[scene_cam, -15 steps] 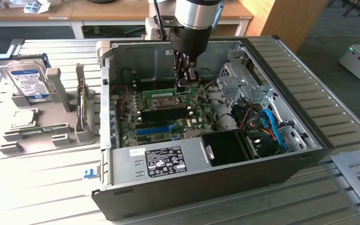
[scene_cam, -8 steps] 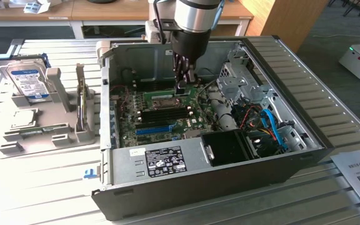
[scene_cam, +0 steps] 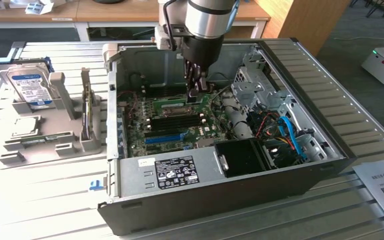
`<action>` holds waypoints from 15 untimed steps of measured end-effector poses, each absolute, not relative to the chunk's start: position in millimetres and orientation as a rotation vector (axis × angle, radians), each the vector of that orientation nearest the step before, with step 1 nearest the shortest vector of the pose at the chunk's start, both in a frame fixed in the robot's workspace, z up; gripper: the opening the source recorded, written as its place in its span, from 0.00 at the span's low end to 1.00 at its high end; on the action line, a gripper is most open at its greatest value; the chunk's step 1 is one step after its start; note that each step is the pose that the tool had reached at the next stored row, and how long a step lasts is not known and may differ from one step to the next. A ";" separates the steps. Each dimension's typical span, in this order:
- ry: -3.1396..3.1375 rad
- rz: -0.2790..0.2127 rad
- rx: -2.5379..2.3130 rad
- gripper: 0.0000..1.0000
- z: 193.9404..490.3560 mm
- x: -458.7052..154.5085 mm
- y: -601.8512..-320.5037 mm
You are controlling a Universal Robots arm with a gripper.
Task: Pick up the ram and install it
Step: 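Insert the ram into the slot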
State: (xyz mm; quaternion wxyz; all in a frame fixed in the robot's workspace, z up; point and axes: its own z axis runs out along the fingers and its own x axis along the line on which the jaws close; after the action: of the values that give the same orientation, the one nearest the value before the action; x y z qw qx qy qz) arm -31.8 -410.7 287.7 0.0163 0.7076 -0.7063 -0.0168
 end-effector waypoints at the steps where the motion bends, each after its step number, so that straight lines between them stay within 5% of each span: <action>1: -2.196 -0.052 2.200 0.12 287.0 -31.8 -410.7; 15: -2.196 -0.052 2.200 0.12 271.3 -31.9 -410.7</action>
State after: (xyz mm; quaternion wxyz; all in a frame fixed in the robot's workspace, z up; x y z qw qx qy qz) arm -31.9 -410.7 271.3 0.0163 0.7076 -0.7062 -0.0168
